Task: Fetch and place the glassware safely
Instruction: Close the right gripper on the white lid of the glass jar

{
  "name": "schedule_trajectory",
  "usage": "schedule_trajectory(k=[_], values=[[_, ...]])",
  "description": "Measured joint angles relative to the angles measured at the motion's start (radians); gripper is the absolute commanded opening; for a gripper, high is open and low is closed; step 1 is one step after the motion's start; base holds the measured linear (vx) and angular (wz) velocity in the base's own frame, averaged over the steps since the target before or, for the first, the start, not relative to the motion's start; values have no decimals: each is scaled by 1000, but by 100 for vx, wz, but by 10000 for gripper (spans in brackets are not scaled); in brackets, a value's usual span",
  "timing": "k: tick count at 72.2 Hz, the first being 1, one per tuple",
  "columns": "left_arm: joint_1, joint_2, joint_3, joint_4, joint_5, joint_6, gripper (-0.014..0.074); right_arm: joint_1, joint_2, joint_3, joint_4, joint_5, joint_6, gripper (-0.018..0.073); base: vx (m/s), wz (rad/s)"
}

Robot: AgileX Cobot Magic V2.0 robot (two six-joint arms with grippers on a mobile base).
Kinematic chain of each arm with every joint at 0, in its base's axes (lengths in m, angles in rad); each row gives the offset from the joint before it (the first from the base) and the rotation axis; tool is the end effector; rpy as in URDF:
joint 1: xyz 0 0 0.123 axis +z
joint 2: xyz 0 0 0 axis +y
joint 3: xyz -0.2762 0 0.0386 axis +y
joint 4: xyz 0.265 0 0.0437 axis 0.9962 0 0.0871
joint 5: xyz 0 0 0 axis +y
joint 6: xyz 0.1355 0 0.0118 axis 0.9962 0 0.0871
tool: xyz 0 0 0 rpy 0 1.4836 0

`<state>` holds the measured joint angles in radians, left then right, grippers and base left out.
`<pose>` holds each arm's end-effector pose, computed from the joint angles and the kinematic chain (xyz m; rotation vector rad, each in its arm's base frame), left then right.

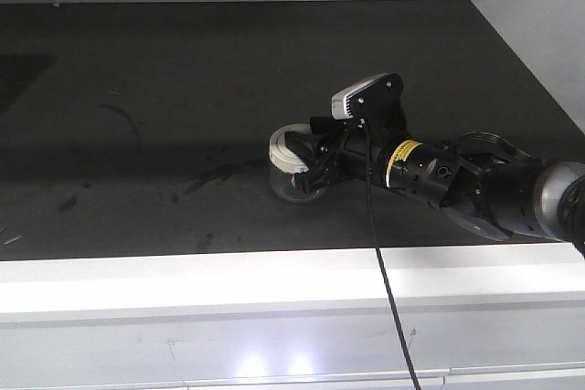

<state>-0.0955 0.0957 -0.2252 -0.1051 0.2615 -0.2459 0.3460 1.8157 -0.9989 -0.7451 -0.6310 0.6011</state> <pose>0.1208 -0.0153 0.2594 -0.1834 1.6160 -0.3636 0.3944 0.2000 0.1891 -0.6356 1.7123 0.5887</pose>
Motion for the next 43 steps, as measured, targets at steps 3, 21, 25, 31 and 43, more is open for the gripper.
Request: schedule_trajectory(k=[3, 21, 25, 31, 43], values=[[0, 0, 0, 0, 0, 0, -7, 0, 0, 0, 0, 0, 0, 134, 0, 0], [0, 0, 0, 0, 0, 0, -7, 0, 0, -5, 1, 5, -2, -8, 0, 0], [0, 0, 0, 0, 0, 0, -7, 0, 0, -5, 1, 5, -2, -8, 0, 0], [0, 0, 0, 0, 0, 0, -7, 0, -12, -5, 0, 19, -3, -7, 0, 0], [0, 0, 0, 0, 0, 0, -7, 0, -62, -2, -7, 55, -5, -6, 0, 0]])
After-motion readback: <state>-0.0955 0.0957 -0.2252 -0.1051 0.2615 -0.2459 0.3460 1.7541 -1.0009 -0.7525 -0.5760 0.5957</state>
